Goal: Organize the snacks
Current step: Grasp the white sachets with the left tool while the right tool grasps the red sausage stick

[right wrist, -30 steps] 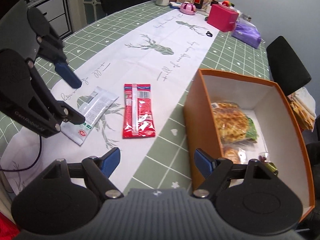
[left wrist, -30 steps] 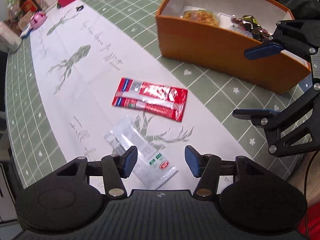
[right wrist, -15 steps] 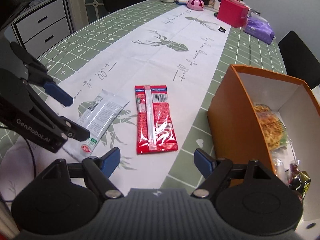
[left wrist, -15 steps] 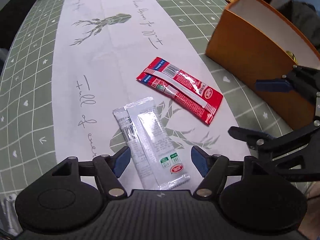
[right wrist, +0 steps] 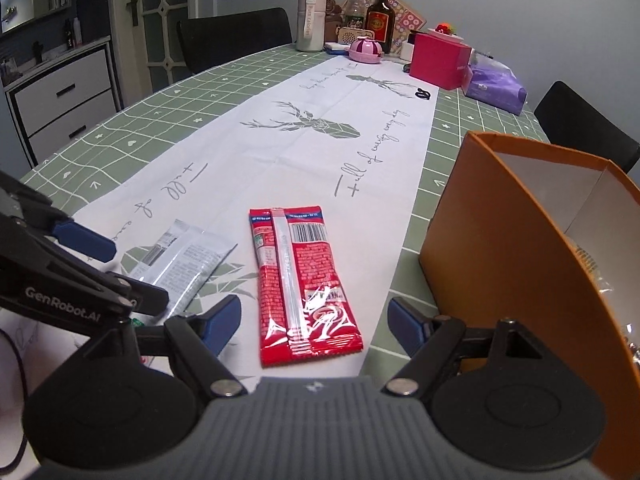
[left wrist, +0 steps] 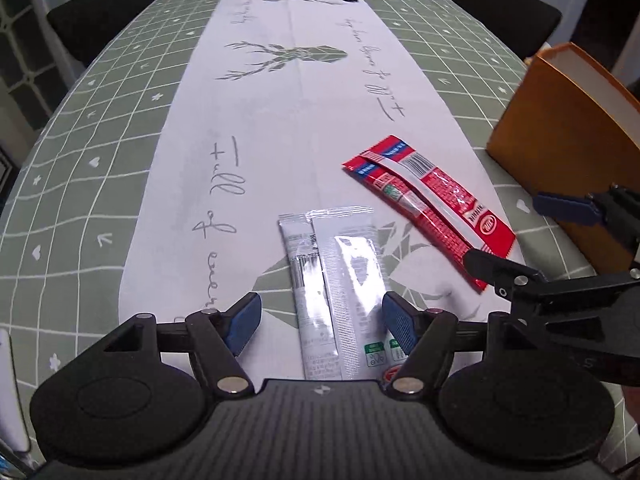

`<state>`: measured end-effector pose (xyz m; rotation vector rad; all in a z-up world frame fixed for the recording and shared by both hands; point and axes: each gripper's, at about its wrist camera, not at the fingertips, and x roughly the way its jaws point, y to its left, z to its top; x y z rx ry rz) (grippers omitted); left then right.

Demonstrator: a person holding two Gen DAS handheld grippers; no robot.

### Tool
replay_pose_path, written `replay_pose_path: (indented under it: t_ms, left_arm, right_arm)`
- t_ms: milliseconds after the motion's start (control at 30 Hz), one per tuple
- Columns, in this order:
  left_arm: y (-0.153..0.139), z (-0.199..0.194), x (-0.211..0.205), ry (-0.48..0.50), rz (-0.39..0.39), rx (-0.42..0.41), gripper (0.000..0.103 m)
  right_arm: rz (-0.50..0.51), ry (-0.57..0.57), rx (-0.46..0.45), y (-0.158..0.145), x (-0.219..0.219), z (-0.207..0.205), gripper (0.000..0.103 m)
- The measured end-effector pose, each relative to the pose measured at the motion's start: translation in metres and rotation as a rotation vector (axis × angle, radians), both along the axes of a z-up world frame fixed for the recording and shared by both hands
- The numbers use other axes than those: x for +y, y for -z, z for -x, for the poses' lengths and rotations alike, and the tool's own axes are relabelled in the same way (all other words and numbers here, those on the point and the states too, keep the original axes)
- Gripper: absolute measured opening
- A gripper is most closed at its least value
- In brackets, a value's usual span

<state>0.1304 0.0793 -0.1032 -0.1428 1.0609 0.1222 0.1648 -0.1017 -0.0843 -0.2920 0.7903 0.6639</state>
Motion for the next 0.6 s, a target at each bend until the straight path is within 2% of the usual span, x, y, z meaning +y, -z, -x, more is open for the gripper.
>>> replay_pose_path:
  t_ms: [100,233,267,367,600]
  left_arm:
    - [0.002,0.005,0.005,-0.019,0.058,-0.043,0.084]
    - [0.003,0.010,0.006,-0.051,0.051,-0.081,0.086]
    - [0.004,0.010,0.006,-0.051,0.057,-0.082,0.086]
    - [0.007,0.012,0.005,-0.047,0.059,-0.083,0.087]
    - [0.010,0.015,0.001,-0.037,0.055,-0.106,0.088]
  right_arm:
    - [0.007,-0.003,-0.010,0.010,0.004,-0.002,0.078]
    - [0.004,0.013,-0.001,0.019,0.005,-0.005,0.075]
    - [-0.002,0.018,0.009,0.021,0.005,-0.006,0.071]
    - [-0.042,0.034,0.025,0.025,0.001,-0.007,0.066]
    - [-0.049,0.073,0.012,0.023,-0.006,0.007,0.059]
